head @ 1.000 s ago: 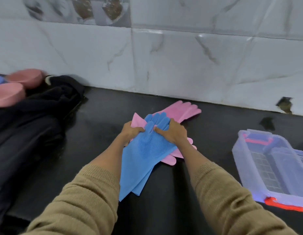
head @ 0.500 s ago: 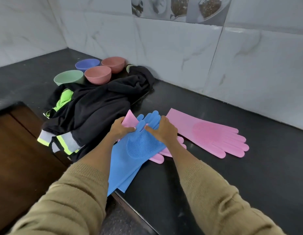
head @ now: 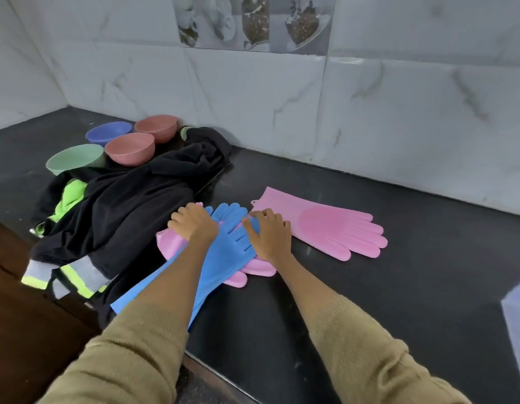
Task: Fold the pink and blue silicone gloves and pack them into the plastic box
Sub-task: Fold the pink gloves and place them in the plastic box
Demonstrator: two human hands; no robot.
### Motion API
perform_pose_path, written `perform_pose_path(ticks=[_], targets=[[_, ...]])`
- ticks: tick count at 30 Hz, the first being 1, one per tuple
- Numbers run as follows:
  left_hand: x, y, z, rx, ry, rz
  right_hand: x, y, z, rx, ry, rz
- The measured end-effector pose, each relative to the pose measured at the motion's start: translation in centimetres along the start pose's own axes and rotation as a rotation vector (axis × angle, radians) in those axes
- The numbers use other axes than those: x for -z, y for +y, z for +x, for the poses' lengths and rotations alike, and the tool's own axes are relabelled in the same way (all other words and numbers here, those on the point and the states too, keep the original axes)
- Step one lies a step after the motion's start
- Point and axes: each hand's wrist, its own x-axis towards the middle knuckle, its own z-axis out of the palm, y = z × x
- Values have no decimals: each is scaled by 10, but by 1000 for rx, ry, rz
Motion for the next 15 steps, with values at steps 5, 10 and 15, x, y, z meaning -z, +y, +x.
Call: perform_pose_path(ticks=[5, 10, 15], targets=[[-14, 69, -44, -338, 180, 40, 32, 68, -30, -103, 100, 10], [-33, 130, -85, -955, -41, 50, 65, 108, -49, -72, 6, -28], [-52, 154, -113, -1087, -192, 14, 90, 133, -62, -85, -22, -93]])
